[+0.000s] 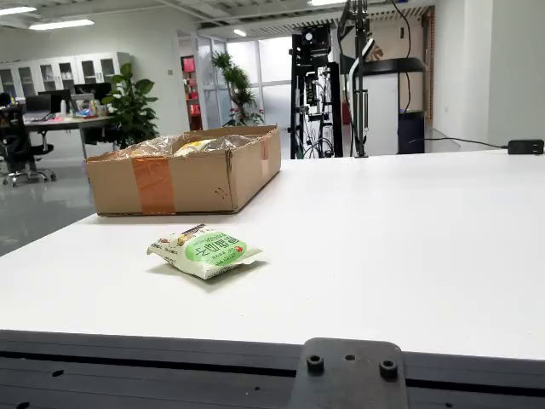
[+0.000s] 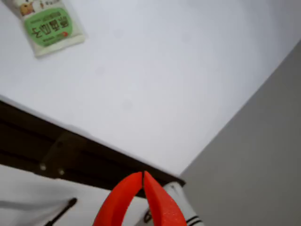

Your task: Grasp a snack and put it in the bin.

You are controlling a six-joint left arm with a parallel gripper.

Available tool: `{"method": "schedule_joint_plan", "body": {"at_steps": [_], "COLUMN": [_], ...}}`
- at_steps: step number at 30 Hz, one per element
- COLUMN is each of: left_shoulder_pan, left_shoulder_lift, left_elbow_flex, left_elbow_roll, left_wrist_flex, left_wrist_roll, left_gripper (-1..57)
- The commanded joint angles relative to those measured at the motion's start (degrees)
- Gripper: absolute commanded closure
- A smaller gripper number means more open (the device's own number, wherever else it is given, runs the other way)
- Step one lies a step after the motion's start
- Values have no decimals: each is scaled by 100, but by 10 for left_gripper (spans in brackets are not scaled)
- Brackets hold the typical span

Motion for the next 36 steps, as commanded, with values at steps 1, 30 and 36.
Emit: {"method": "schedule_joint_plan", "body": {"at_steps": [1,30,36], "left_shoulder_pan": [23,589,823], "left_shoulder_lift": [0,-188,-241], "left_elbow_flex": [0,766,1214], "left_elbow_roll": [3,82,242], "left_wrist_flex": [-60,-836,-1157], "left_wrist_roll": [130,-366,-862], "left_gripper": [562,424,341]}}
